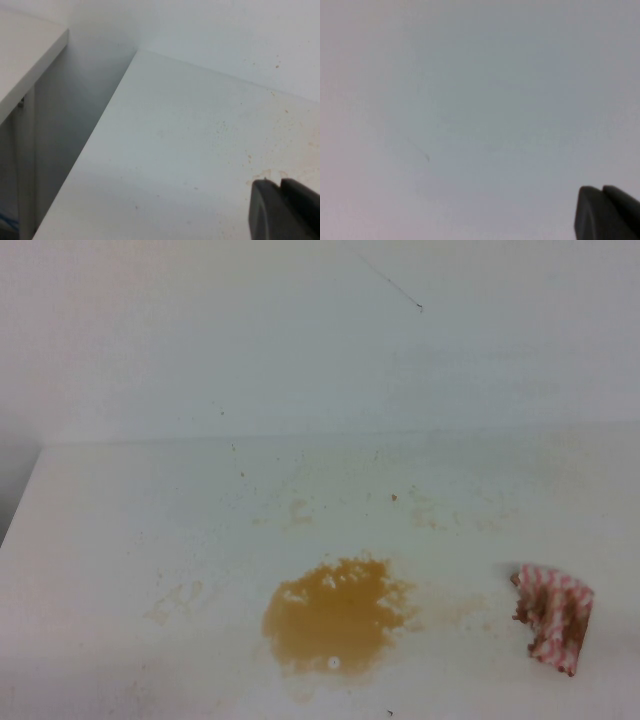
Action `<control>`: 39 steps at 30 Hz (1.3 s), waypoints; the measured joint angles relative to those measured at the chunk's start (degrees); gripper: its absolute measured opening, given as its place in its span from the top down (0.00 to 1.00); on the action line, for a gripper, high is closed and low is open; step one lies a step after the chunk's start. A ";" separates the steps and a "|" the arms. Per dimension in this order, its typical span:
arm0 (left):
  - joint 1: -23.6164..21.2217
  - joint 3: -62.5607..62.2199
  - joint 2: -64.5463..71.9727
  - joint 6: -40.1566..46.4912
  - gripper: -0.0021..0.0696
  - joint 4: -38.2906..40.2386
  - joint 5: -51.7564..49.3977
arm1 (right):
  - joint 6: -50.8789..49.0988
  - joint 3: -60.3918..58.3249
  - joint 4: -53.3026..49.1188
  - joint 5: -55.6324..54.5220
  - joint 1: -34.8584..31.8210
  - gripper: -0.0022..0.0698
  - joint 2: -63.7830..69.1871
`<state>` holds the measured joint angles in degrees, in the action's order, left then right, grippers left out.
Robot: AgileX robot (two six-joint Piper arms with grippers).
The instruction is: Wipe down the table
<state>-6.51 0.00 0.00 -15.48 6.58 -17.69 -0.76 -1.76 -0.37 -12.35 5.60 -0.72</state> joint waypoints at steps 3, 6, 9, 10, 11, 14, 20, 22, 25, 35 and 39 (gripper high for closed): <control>0.00 0.00 0.00 0.00 0.98 0.00 0.00 | -0.22 0.00 0.37 -8.27 0.00 0.97 0.00; 0.00 0.00 0.00 0.00 0.98 0.00 0.00 | -0.34 0.63 2.42 -9.39 0.00 0.97 0.00; 0.00 0.00 0.00 0.00 0.98 0.00 0.00 | -0.34 4.12 4.63 -4.81 0.00 0.97 0.00; 0.00 0.00 0.00 0.00 0.98 0.00 0.00 | -0.34 5.74 4.94 -2.73 0.00 0.97 0.00; 0.00 0.00 0.00 0.00 0.98 0.00 0.00 | -0.34 7.41 5.32 -0.69 0.00 0.97 0.51; 0.00 0.00 0.00 0.00 0.98 0.00 0.00 | -0.34 12.27 5.89 5.53 0.00 0.97 4.71; 0.00 0.00 0.00 0.00 0.98 0.00 0.00 | 1.46 22.79 6.24 19.42 0.00 0.97 21.98; 0.00 0.00 0.00 0.00 0.98 0.00 0.00 | 6.58 26.15 6.24 23.53 0.00 0.97 27.22; 0.00 0.00 0.00 0.00 0.98 0.00 0.00 | 13.91 30.16 7.37 27.75 0.00 0.97 32.82; 0.00 0.00 0.00 0.00 0.98 0.00 0.00 | 20.97 32.22 12.37 36.47 0.00 0.97 49.09; 0.00 0.00 0.00 0.00 0.98 0.00 0.00 | 21.31 37.20 13.65 41.67 0.00 0.97 59.40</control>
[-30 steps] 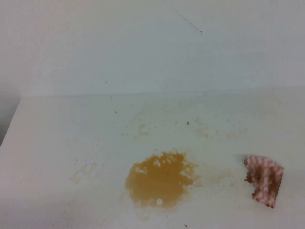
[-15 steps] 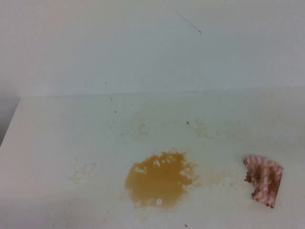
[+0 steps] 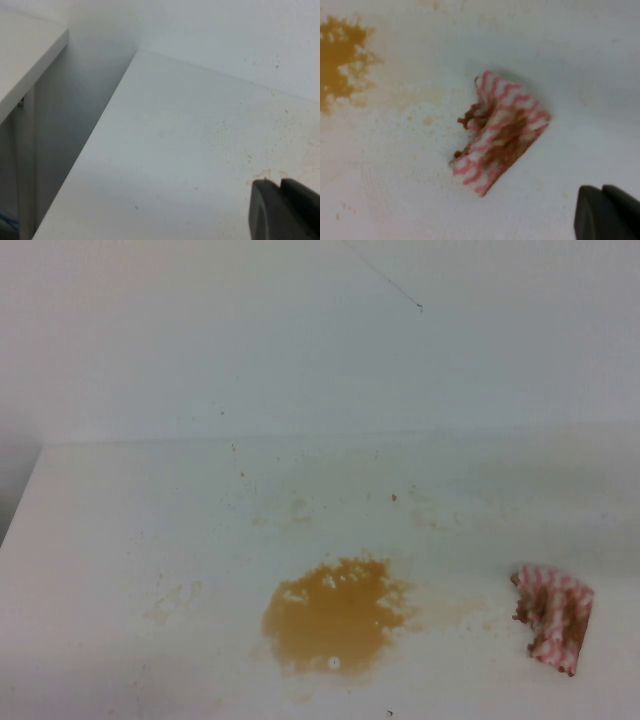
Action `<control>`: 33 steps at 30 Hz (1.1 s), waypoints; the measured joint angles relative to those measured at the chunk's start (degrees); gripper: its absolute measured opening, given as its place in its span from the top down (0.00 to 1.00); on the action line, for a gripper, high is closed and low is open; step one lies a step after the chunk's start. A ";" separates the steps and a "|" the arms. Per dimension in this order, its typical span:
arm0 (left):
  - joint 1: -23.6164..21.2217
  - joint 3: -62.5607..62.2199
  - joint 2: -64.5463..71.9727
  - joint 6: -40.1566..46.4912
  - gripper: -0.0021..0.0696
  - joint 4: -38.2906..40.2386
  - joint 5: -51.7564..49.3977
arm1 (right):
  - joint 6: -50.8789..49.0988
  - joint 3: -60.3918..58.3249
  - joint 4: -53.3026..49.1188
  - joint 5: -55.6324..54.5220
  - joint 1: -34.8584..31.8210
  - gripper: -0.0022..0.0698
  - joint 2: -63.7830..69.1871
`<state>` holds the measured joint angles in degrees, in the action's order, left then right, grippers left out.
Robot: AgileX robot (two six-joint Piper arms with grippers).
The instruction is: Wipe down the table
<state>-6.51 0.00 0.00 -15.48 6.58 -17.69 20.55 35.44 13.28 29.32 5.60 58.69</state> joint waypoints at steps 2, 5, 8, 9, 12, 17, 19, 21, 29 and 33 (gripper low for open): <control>0.00 0.00 0.00 0.00 0.98 0.00 0.00 | 0.14 4.17 1.00 2.44 0.00 0.94 5.61; 0.00 0.00 0.00 0.00 0.98 0.00 0.00 | 0.27 9.84 1.81 5.30 0.84 0.83 13.34; 0.00 0.00 0.00 0.00 0.98 0.00 0.00 | 0.27 14.16 2.16 6.19 2.95 0.67 20.90; 0.00 0.00 0.00 0.00 0.98 0.00 0.00 | 0.14 15.35 2.15 6.20 3.73 0.62 23.58; 0.00 0.00 0.00 0.00 0.98 0.00 0.00 | -1.13 18.35 2.36 6.20 5.52 0.52 31.39; 0.00 0.00 0.00 0.00 0.98 0.00 0.00 | -3.55 21.33 2.36 5.75 6.50 0.48 41.12; 0.00 0.00 0.00 0.00 0.98 0.00 0.00 | -3.92 21.77 2.36 5.14 6.50 0.49 44.11; 0.00 0.00 0.00 0.00 0.98 0.00 0.00 | -4.06 21.90 2.36 5.03 6.50 0.53 46.51; 0.00 0.00 0.00 0.00 0.98 0.00 0.00 | 2.81 22.72 10.21 4.80 6.39 0.88 49.57; 0.00 0.00 0.00 0.00 0.98 0.00 0.00 | 7.98 23.46 17.49 3.75 8.80 0.90 50.81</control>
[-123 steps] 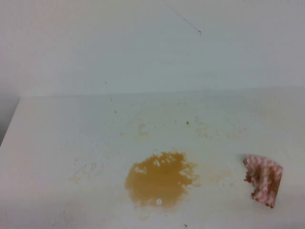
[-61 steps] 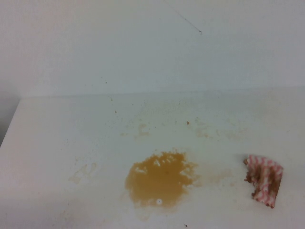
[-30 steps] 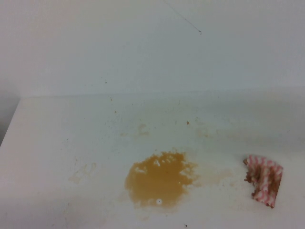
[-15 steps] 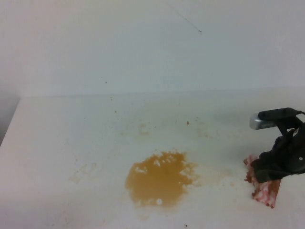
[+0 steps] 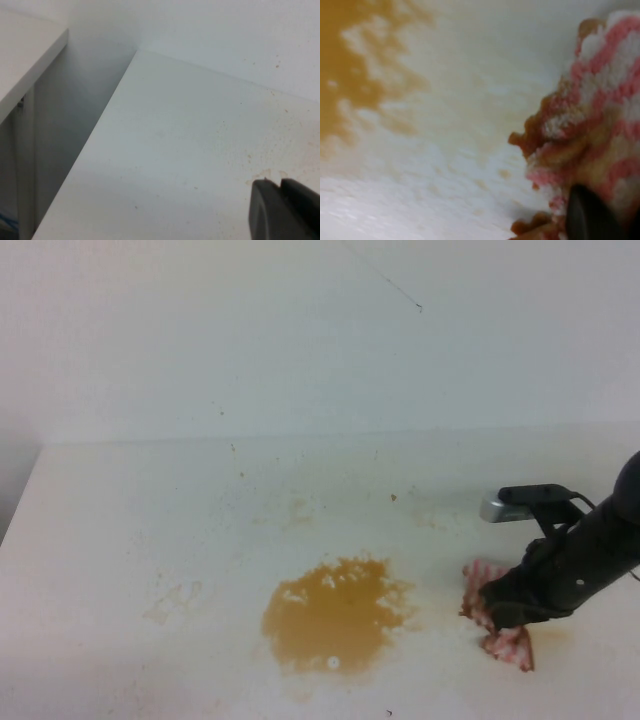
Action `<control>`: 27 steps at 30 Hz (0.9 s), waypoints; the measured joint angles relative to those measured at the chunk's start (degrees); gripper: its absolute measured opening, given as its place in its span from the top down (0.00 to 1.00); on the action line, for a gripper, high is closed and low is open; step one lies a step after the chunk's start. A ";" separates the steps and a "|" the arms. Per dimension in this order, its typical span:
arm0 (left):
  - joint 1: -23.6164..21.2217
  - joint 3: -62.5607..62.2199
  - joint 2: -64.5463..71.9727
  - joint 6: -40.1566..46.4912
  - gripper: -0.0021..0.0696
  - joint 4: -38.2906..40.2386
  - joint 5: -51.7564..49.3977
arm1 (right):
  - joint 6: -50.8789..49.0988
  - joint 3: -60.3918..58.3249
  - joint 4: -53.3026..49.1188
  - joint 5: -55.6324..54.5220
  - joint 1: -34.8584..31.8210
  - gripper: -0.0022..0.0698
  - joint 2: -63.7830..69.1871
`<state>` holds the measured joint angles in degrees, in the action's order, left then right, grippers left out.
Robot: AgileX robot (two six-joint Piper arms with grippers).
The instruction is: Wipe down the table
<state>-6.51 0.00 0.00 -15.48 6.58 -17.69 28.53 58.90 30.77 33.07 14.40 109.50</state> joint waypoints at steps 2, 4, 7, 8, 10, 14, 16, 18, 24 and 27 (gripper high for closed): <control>0.00 0.00 0.00 0.00 0.98 0.00 0.00 | 0.70 1.28 1.46 -0.35 2.22 0.90 1.01; 0.00 0.00 0.00 0.00 0.98 0.00 0.00 | 0.83 3.27 2.17 -0.33 4.53 0.90 2.40; 0.00 0.00 0.00 0.00 0.98 0.00 0.00 | 0.35 7.61 3.03 -0.33 8.38 0.90 5.29; 0.00 0.00 0.00 0.00 0.98 0.00 0.00 | -0.11 9.27 3.30 -0.33 9.75 0.90 6.38; 0.00 0.00 0.00 0.00 0.98 0.00 0.00 | -1.36 12.44 3.57 0.06 12.33 0.90 8.39; 0.00 0.00 0.00 0.00 0.98 0.00 0.00 | -3.59 19.27 4.26 1.89 16.16 0.90 12.65; 0.00 0.00 0.00 0.00 0.98 0.00 0.00 | -4.64 22.30 4.50 2.72 17.57 0.90 14.44; 0.00 0.00 0.00 0.00 0.98 0.00 0.00 | -5.52 24.64 4.59 3.41 18.85 0.90 15.63; 0.00 0.00 0.00 0.00 0.98 0.00 0.00 | -9.17 29.17 2.25 6.29 20.34 0.90 16.88; 0.00 0.00 0.00 0.00 0.98 0.00 0.00 | -10.47 31.20 -1.14 7.67 20.98 0.90 17.01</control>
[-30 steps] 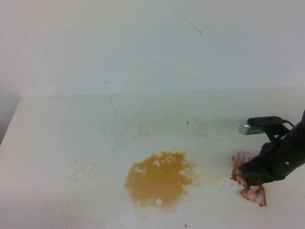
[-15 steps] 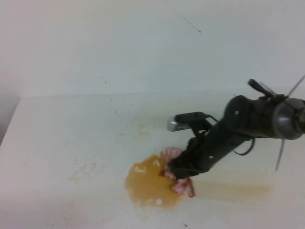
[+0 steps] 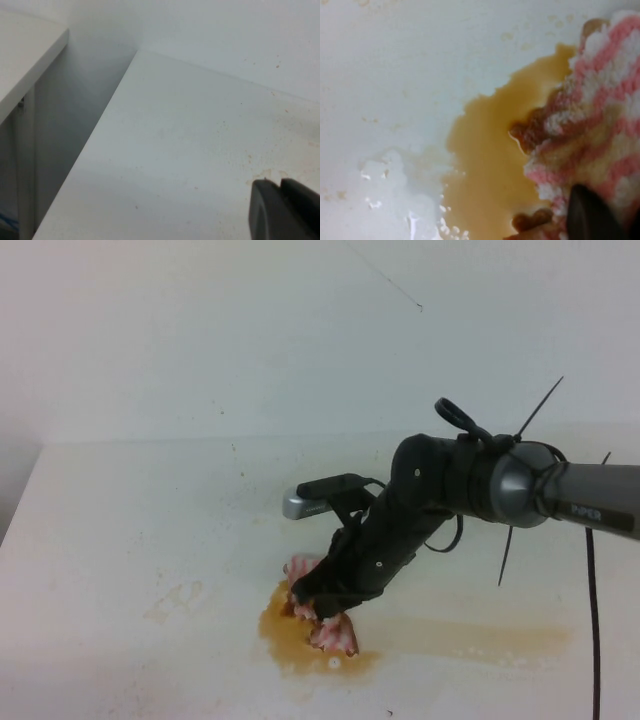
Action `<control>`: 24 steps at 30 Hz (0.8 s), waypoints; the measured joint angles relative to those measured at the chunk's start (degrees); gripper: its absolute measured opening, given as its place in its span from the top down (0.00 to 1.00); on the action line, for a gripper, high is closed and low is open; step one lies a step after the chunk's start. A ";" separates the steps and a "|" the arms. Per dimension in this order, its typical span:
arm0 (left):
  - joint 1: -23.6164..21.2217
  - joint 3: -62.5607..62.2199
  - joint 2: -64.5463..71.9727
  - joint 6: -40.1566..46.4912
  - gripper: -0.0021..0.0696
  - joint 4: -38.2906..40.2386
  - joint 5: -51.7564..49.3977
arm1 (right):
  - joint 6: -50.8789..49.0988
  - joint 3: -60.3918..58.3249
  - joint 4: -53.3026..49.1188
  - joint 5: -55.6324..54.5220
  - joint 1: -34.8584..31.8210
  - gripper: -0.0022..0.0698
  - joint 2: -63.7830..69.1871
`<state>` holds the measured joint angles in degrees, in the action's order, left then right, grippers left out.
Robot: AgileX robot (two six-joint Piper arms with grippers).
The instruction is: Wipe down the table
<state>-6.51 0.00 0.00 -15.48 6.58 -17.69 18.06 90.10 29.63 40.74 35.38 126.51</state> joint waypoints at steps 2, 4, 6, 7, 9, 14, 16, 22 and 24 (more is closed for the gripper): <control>0.00 0.00 0.00 0.00 0.98 0.00 0.00 | -0.35 0.57 -1.63 0.25 0.56 0.90 -0.67; 0.00 0.00 0.00 0.00 0.98 0.00 0.00 | -0.64 0.96 -2.09 0.12 1.22 0.90 -1.97; 0.00 0.00 0.00 0.00 0.98 0.00 0.00 | -0.76 1.36 -2.09 -0.46 1.97 0.90 -3.08; 0.00 0.00 0.00 0.00 0.98 0.00 0.00 | -0.76 1.58 -2.09 -0.60 2.45 0.90 -3.46; 0.00 0.00 0.00 0.00 0.98 0.00 0.00 | -0.61 1.68 -1.99 -0.73 3.52 0.90 -3.59; 0.00 0.00 0.00 0.00 0.98 0.00 0.00 | -0.40 1.68 -1.99 -0.73 6.38 0.90 -1.89; 0.00 0.00 0.00 0.00 0.98 0.00 0.00 | -0.40 1.68 -1.99 -0.73 6.93 0.90 -0.69; 0.00 0.00 0.00 0.00 0.98 0.00 0.00 | -0.63 1.82 -1.99 -0.97 6.91 0.90 1.24; 0.00 0.00 0.00 0.00 0.98 0.00 0.00 | -1.64 1.82 -2.09 -0.97 6.67 0.90 1.27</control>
<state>-6.51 0.00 0.00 -15.48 6.58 -17.69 16.42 91.92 27.53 39.77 42.05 127.78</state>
